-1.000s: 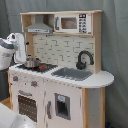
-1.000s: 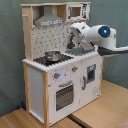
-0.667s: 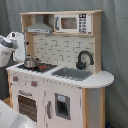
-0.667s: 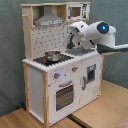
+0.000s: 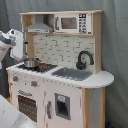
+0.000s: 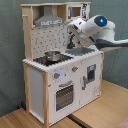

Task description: Play with the kitchen

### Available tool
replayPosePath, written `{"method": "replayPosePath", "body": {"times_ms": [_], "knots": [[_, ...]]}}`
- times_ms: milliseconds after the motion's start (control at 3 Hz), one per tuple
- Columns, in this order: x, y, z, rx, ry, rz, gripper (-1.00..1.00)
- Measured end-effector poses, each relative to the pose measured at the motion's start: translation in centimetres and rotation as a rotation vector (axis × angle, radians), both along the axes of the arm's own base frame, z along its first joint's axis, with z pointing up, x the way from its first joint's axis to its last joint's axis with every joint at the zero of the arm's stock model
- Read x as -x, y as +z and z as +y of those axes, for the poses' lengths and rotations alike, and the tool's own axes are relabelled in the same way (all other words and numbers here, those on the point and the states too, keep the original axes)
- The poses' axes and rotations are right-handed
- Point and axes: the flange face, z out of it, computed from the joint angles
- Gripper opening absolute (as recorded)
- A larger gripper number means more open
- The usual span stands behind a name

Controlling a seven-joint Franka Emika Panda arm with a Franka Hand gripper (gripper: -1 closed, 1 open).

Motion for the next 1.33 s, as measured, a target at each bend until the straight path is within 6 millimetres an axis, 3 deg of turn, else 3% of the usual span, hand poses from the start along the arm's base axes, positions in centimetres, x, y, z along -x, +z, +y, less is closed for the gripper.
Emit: {"method": "replayPosePath", "body": {"times_ms": [667,1333], "knots": [[0.1,2.1,1.1,-0.003,-0.014,0.137,1.00],[-0.8,3.0,1.1,-0.016,-0.026,0.269,1.00]]}}
